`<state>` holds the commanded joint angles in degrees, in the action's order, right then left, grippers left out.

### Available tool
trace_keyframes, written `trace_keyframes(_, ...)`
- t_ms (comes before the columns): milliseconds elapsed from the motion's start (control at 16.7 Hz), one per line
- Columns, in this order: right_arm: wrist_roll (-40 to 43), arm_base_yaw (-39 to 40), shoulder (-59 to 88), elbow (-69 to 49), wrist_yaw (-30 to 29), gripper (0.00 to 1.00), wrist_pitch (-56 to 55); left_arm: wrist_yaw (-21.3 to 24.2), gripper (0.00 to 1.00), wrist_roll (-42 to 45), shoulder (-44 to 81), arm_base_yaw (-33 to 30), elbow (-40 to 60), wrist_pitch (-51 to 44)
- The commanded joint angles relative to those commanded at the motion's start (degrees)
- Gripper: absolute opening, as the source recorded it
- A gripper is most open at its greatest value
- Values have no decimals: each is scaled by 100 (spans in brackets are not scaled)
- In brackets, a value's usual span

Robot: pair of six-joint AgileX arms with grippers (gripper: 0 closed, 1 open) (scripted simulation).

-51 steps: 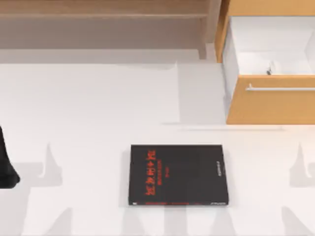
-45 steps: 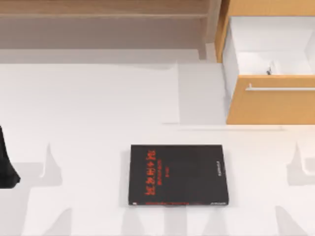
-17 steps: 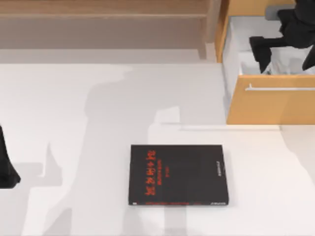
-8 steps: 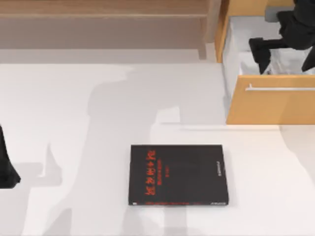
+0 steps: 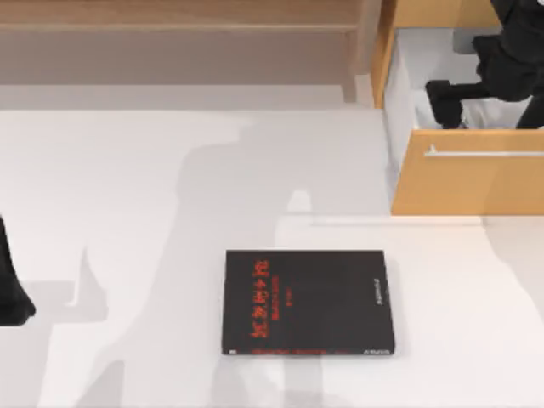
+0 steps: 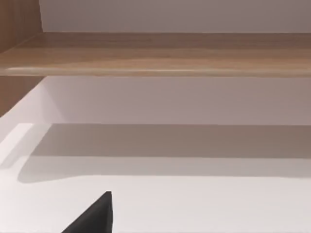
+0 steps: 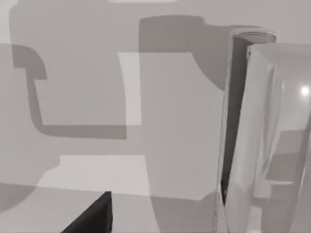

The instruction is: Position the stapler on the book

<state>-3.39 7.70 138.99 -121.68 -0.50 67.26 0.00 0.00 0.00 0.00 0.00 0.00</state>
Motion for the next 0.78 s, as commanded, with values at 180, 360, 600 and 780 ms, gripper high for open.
trace_keyframes(180,5,-10,106,80,-4,100,-212,0,100,0,0,0,0,0)
trace_keyframes(360,6,-24,227,96,2,100,-356,0,100,0,0,0,0,0)
trace_keyframes(600,6,-25,232,97,3,100,-359,0,100,0,0,0,0,0)
trace_keyframes(780,6,-25,232,97,3,77,-359,0,100,0,0,0,0,0)
